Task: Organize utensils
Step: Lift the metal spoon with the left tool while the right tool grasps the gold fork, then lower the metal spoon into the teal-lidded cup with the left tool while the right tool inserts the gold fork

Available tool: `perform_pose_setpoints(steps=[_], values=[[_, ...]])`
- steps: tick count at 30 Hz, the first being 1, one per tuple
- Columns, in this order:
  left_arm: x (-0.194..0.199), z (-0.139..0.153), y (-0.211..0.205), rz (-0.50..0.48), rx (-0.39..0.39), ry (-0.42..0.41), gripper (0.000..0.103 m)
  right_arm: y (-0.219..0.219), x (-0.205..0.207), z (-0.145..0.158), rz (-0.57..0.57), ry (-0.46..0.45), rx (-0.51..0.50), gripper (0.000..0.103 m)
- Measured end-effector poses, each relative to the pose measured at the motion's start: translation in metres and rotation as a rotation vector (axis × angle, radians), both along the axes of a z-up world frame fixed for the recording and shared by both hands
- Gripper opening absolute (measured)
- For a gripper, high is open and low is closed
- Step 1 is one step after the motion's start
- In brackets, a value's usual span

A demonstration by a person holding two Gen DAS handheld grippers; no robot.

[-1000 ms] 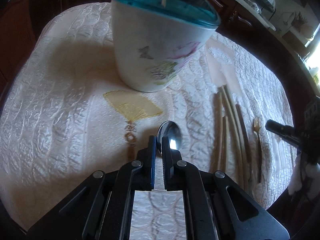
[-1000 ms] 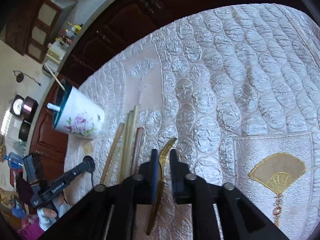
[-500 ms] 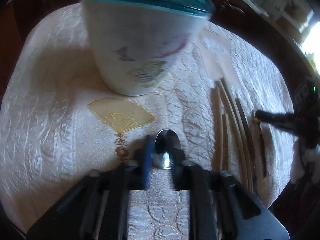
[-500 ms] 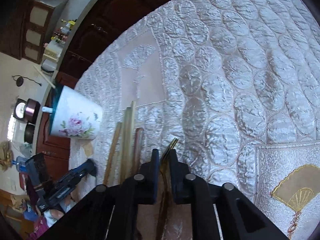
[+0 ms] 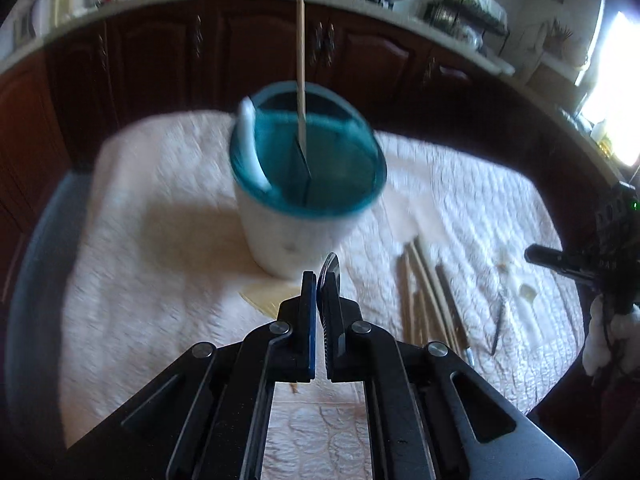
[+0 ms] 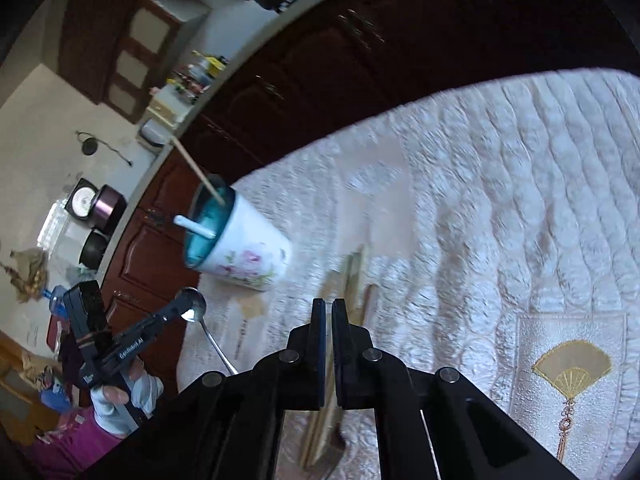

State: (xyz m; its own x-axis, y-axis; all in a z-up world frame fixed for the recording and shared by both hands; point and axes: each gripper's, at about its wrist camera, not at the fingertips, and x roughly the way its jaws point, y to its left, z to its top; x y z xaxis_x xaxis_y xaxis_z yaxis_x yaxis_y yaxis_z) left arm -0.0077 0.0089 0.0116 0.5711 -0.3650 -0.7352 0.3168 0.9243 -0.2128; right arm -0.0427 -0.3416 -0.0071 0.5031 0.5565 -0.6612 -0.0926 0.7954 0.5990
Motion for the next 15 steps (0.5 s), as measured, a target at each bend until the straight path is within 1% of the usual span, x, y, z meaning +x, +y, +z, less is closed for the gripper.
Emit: perform_pose_setpoints(steps=[4,6,8,9,10,11,12,15], values=[[-0.004,0.022,0.014,0.025,-0.018,-0.048,0.001,0.009,0.001,0.01,0.019,-0.025,-0.017,0.002],[-0.007,0.03,0.021,0.029,-0.025,-0.064,0.001,0.012,0.004,0.01,0.008,-0.024,-0.069,0.002],[-0.011,0.036,0.025,0.035,-0.029,-0.082,0.001,0.013,0.01,0.002,-0.01,-0.011,-0.113,0.003],[-0.012,0.038,0.027,0.037,-0.031,-0.087,0.001,0.014,0.015,-0.005,-0.01,0.01,-0.143,0.01],[-0.013,0.04,0.028,0.04,-0.034,-0.091,0.001,0.017,0.02,-0.016,-0.006,0.048,-0.187,0.025],[-0.014,0.04,0.03,0.042,-0.037,-0.091,0.001,0.021,0.023,-0.026,-0.003,0.075,-0.213,0.032],[-0.015,0.041,0.032,0.044,-0.04,-0.09,0.001,0.025,0.028,-0.036,0.01,0.099,-0.223,0.034],[-0.017,0.04,0.031,0.047,-0.041,-0.085,0.001,0.034,0.041,-0.06,0.018,0.152,-0.27,0.034]])
